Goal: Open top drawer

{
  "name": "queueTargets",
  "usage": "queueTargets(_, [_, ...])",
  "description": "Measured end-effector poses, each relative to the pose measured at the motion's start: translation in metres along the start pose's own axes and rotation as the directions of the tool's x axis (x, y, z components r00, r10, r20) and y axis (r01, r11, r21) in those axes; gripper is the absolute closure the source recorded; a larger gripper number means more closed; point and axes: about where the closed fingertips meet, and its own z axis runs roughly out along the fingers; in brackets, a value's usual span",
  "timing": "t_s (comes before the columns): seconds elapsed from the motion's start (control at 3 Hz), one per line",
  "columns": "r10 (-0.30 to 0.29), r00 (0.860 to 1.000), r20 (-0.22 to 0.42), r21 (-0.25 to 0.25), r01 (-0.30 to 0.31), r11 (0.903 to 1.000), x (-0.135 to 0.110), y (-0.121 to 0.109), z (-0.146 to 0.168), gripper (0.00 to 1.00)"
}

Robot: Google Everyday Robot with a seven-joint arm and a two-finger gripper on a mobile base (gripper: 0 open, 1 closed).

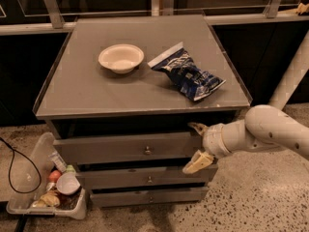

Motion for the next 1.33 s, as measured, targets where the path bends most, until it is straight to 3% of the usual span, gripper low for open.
queueTargets(1.0, [-0.005, 1.000, 0.005, -0.012, 0.005, 0.9999, -0.0042, -0.0010, -0.0045, 0.89])
queueTargets(1.33, [0.005, 1.000, 0.010, -0.019, -0.005, 0.9998, -0.0075, 0.0023, -0.0075, 1.00])
